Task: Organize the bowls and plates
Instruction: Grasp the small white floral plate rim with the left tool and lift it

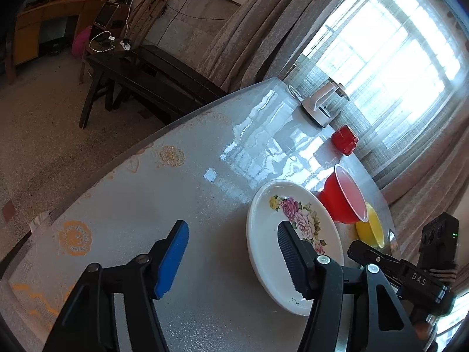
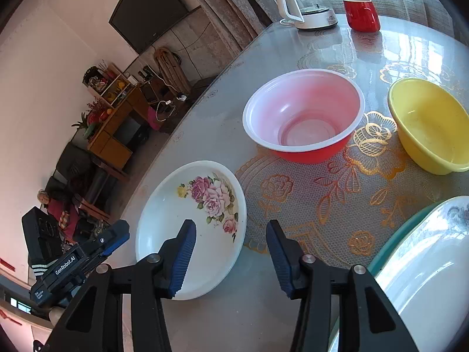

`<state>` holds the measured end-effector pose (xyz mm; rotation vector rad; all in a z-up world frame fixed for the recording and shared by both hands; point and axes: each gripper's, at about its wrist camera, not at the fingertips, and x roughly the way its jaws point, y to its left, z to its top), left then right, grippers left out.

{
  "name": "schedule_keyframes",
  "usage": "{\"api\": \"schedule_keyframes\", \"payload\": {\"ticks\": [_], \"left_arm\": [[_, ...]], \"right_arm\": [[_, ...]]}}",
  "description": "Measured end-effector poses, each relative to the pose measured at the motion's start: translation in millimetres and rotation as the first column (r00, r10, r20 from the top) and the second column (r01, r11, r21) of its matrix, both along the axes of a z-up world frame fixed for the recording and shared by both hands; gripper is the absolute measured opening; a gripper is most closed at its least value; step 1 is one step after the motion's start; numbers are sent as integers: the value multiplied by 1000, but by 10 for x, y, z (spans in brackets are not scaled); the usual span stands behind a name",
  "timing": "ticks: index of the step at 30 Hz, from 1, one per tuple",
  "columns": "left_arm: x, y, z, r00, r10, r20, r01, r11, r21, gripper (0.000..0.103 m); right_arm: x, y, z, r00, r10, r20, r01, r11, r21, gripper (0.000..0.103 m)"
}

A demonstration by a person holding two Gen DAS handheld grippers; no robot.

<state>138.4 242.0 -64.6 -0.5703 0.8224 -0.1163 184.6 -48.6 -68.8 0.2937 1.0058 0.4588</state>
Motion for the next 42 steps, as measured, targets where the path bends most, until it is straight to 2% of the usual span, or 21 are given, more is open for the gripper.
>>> {"api": "schedule_keyframes", "payload": {"ticks": [2, 7, 8, 9, 10, 14, 17, 20, 23, 26, 32, 42], "left_arm": [[73, -15, -21, 1000, -21, -2, 21, 1000, -14, 57], [175, -102, -106, 999, -37, -19, 37, 999, 30, 43], [182, -123, -110, 999, -41, -25, 42, 998, 49, 38], [196, -147, -114, 998, -48, -32, 50, 997, 61, 29], [200, -163, -124, 998, -59, -35, 61, 997, 53, 27], [186, -270, -144, 993, -110, -39, 111, 993, 33, 19], [128, -385, -116, 993, -113, -29, 115, 988, 101, 18], [80, -389, -109, 992, -120, -28, 121, 990, 69, 18], [-17, -470, -50, 992, -124, -20, 125, 985, 118, 18], [-118, -508, -2, 990, -138, 3, 137, 985, 105, 19], [-290, -665, 147, 985, -166, 43, 160, 979, 126, 19], [-484, -1156, 458, 955, -267, 126, 243, 953, 182, 19]], "right_arm": [[7, 70, 8, 999, 18, 29, -16, 999, -50, 51], [106, 247, -81, 999, 50, -1, -50, 991, -125, 45], [117, 287, -106, 998, 57, -6, -58, 988, -141, 39], [121, 315, -133, 997, 70, -15, -71, 985, -156, 33], [125, 347, -161, 996, 84, -22, -86, 982, -168, 26], [84, 417, -181, 995, 96, 0, -93, 975, -203, 19], [57, 376, -186, 996, 87, -4, -87, 979, -185, 18], [16, 343, -184, 996, 93, 0, -91, 977, -195, 18], [-44, 289, -142, 996, 85, 5, -82, 979, -188, 19], [-130, 198, -54, 997, 77, 17, -73, 986, -149, 19], [-297, 59, 79, 996, 57, 62, -49, 990, -131, 19], [-715, -411, 292, 993, -21, 114, 29, 997, -71, 19]]}}
